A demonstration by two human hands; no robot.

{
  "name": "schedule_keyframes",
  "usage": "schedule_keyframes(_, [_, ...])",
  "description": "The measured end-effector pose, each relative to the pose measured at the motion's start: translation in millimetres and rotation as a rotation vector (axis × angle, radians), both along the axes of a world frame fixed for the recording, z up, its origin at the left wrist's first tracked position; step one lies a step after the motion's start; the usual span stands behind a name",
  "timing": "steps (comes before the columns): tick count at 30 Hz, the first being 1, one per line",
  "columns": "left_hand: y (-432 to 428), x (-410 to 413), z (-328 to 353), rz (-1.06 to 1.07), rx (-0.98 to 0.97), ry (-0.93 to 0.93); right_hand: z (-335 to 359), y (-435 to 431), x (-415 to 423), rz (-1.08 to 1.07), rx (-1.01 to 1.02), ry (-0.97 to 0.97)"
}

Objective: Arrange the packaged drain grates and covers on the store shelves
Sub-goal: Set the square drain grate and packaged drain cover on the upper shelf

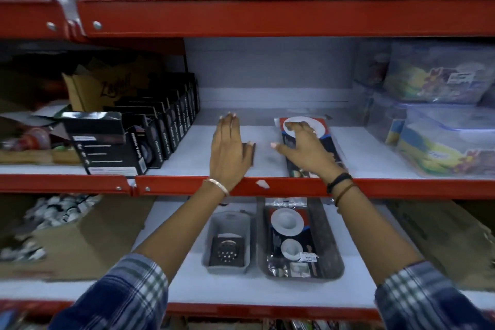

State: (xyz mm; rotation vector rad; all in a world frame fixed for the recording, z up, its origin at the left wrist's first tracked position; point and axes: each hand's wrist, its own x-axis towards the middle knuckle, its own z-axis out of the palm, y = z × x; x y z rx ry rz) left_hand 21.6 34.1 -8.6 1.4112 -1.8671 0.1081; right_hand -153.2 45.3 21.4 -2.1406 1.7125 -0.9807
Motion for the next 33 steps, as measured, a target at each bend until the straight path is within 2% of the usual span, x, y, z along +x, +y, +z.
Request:
schedule_keyframes(4, [-1.4, 69.7, -17.9, 0.063, -0.007, -0.122, -1.6, -30.0, 54.1, 0.164, 0.081, 0.150])
schedule_keyframes(11, [-19.9, 122.9, -40.6, 0.057, 0.101, -0.286, -23.2, -82.7, 82.5, 0.163, 0.418, 0.389])
schedule_keyframes(15, [-23.5, 123.2, -42.5, 0.063, 0.058, -0.283, -23.2, -100.9, 81.8, 0.201, 0.559, 0.359])
schedule_keyframes(22, [-26.6, 122.8, -44.1, 0.074, 0.108, -0.271, -10.4, -99.2, 76.2, 0.210, 0.521, 0.284])
schedule_keyframes(26, [-25.2, 121.7, -44.9, 0.094, 0.077, -0.265, 16.0, -56.2, 68.4, 0.223, 0.410, 0.125])
schedule_keyframes(29, [-22.2, 122.1, -47.3, 0.077, 0.052, -0.267, 23.0, -2.1, 62.0, 0.334, 0.348, 0.063])
schedule_keyframes(33, [-18.5, 124.8, -52.3, -0.008, 0.008, -0.324, -5.1, 59.5, 59.5, 0.546, 0.491, 0.128])
